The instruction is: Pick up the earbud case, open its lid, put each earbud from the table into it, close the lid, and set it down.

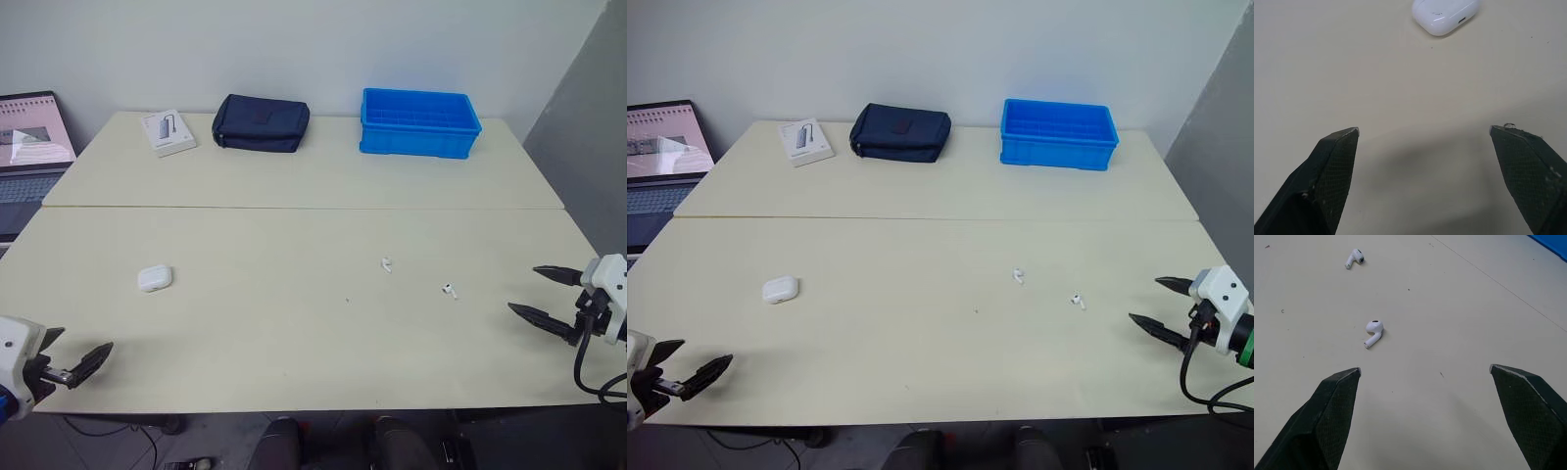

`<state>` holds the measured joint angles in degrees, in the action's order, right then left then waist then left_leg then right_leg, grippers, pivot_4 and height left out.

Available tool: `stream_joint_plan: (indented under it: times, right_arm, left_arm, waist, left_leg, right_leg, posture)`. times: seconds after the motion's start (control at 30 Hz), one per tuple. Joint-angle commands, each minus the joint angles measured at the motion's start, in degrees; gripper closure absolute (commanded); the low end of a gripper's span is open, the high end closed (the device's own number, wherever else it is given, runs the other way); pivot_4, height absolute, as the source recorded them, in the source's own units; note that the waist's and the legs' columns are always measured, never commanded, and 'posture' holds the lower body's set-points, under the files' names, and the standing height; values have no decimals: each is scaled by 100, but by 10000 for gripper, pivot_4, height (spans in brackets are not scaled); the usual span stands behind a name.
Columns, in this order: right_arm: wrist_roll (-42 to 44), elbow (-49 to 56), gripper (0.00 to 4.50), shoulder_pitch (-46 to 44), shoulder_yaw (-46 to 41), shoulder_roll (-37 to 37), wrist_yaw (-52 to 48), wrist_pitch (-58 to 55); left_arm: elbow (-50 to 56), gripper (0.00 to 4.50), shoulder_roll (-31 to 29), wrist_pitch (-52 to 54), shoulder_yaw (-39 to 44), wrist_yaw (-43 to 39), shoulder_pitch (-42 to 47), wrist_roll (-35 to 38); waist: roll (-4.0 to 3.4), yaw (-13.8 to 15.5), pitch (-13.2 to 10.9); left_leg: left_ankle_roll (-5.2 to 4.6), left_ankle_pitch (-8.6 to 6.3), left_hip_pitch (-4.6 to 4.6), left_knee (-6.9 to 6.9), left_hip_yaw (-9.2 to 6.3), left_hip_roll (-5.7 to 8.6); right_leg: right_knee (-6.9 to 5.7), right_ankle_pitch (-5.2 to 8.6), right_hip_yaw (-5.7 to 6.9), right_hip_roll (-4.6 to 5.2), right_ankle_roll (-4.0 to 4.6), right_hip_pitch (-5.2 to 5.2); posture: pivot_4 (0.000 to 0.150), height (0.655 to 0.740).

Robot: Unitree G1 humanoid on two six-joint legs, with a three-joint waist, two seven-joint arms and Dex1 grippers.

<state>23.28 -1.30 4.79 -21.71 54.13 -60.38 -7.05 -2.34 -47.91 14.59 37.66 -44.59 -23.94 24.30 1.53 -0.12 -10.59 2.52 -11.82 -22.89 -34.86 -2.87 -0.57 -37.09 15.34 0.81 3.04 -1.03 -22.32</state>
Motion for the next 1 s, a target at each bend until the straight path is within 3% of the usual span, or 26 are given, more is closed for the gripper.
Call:
stream_joint_plan:
  times: [0.03, 0.37, 1.0]
  right_arm:
    - [12, 50, 648, -145, -80, 49, -54, 37]
    - [28, 240, 648, -57, -123, -51, -94, 70]
    - [-80, 349, 648, -225, 30, -72, -207, 166]
  left_arm:
    - [174, 0, -109, -113, 191, -162, 162, 69]
    - [239, 0, 21, -198, 451, -796, 608, 554]
    - [635, 0, 379, 1103, 467, -528, 314, 948]
  waist:
    - [0, 0, 0]
    - [0, 1, 0]
    - [0, -1, 0]
  left_leg:
    - [0, 0, 0, 0, 0, 0]
    - [-2, -2, 1, -2, 16, -3]
    - [-3, -2, 8, -5, 22, -7]
  right_leg:
    - [0, 0, 0, 0, 0, 0]
    - [0, -3, 4, -6, -7, 2]
    - [-4, -6, -2, -11, -10, 4]
  posture:
    - [1500, 7400]
    - [1500, 7400]
    - [1500, 7400]
